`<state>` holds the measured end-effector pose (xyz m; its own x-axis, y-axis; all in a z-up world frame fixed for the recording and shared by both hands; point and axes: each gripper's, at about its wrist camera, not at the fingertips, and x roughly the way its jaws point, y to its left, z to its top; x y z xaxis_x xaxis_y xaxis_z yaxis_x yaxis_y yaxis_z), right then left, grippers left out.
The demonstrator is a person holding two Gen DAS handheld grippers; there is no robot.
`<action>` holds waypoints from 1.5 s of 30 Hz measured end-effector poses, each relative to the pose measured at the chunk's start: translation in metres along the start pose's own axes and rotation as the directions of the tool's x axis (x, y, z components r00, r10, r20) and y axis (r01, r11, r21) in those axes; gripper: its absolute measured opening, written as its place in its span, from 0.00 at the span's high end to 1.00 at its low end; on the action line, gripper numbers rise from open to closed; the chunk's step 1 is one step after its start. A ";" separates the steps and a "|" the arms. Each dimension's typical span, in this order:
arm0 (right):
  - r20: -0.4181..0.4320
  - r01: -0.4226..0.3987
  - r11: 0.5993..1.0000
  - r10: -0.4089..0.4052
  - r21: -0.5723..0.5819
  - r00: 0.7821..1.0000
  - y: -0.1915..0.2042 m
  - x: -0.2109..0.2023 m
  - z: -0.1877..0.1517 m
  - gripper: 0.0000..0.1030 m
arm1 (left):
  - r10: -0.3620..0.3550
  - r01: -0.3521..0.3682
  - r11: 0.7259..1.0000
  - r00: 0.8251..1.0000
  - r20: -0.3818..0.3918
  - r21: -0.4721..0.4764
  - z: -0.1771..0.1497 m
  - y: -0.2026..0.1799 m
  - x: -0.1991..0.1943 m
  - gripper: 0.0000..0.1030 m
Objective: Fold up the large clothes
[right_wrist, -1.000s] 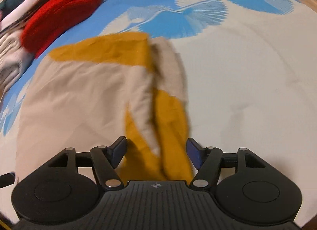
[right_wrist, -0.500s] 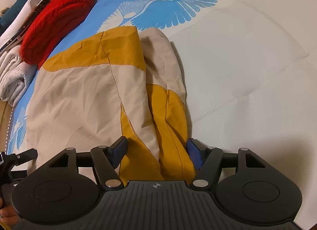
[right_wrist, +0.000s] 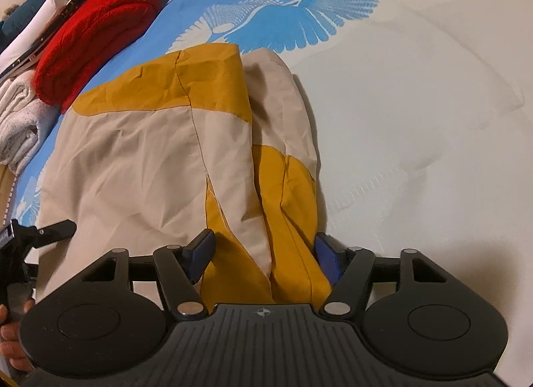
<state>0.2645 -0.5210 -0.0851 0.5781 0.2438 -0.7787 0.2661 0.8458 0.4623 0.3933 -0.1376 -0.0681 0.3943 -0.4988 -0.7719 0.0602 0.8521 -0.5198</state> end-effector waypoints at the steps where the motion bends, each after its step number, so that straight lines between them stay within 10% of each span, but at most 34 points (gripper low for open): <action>1: 0.010 0.004 1.000 -0.004 -0.011 1.000 0.002 0.000 0.001 0.45 | 0.004 -0.005 1.000 1.000 0.014 0.024 0.001 -0.004 -0.001 0.18; 9: 0.094 0.010 0.997 -0.003 -0.077 0.996 0.020 0.000 0.005 0.88 | -0.038 0.022 0.991 0.992 0.119 0.133 0.028 -0.026 -0.023 0.52; 17: 0.244 -0.024 0.997 0.042 -0.075 0.969 0.053 0.000 0.028 0.97 | -0.008 -0.037 0.983 0.970 0.241 0.181 0.073 -0.019 -0.045 0.45; 20: 0.284 -0.048 0.995 0.072 -0.090 0.956 0.073 0.004 0.037 0.97 | 0.106 -0.124 0.991 0.959 0.264 0.051 0.090 0.012 -0.049 0.18; 25: 0.255 0.019 0.989 0.020 -0.150 0.967 0.100 0.027 0.044 0.98 | 0.073 -0.060 0.996 0.967 0.242 -0.060 0.100 0.049 -0.076 0.18; 29: 0.227 0.087 0.987 -0.055 -0.133 0.972 0.098 0.033 0.048 0.98 | -0.020 0.009 0.996 0.992 0.122 0.090 0.087 0.034 -0.084 0.18; 33: 0.212 0.035 0.994 -0.012 -0.104 0.977 0.096 0.024 0.045 0.91 | 0.098 -0.117 0.956 0.992 0.082 0.268 0.060 0.016 -0.075 0.18; 41: 0.200 -0.085 0.995 0.093 -0.047 0.975 0.084 -0.011 0.027 0.73 | 0.124 -0.144 0.964 0.987 0.100 0.224 0.047 0.028 -0.100 0.18; 45: 0.067 -0.137 0.989 0.141 -0.061 0.988 0.081 0.000 0.015 0.68 | 0.131 -0.153 0.959 0.986 0.103 0.238 0.044 0.021 -0.108 0.18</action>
<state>0.2976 -0.4595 -0.0413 0.6599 0.3280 -0.6760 0.1370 0.8320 0.5375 0.3920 -0.0593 0.0206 0.4912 -0.3635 -0.7916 0.2157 0.9312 -0.2938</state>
